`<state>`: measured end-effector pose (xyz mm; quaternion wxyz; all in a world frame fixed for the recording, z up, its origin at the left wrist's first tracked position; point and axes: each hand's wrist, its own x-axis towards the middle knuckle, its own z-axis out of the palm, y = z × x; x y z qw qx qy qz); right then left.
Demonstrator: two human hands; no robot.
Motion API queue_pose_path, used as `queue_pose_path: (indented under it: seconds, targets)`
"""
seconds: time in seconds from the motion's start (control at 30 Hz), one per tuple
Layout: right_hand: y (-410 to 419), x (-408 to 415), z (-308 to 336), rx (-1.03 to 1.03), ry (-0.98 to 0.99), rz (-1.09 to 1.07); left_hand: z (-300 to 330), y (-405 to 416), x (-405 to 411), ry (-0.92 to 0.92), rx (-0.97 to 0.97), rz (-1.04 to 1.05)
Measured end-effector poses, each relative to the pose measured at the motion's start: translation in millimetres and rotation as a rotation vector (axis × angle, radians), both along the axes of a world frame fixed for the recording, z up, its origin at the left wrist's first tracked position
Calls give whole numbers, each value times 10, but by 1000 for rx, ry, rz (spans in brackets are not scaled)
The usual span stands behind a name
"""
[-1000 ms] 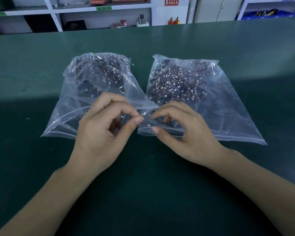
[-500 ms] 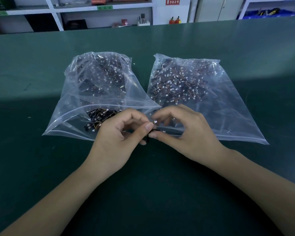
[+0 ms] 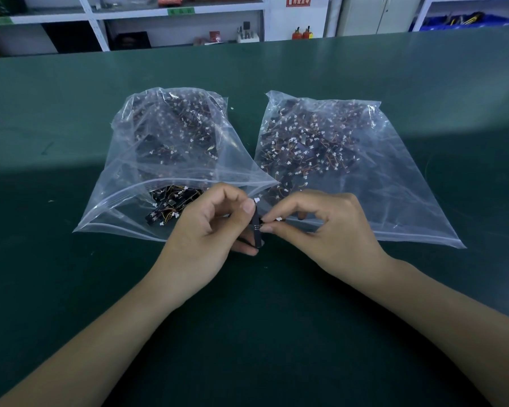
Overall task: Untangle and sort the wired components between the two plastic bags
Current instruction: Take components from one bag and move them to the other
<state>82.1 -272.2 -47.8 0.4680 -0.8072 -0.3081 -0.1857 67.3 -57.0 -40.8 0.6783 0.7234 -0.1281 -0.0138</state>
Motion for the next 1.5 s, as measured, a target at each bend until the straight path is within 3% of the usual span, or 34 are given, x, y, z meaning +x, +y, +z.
queue_pose_path:
  seconds: [0.5,0.77,0.93,1.17,1.5]
  targets:
    - [-28,-8,58,19,29,-96,86,48,2,125,-44,-50]
    - [-58,18,61,1,61,-136,156,62,-38,349,-156,-192]
    - [-61,50,85,189,305,-70,209,65,-37,268,-183,-217]
    - [-13,12,129,335,462,33,259,130,10,28,-328,63]
    - [-26,2,224,541,767,246,270,121,-2,-32,-322,101]
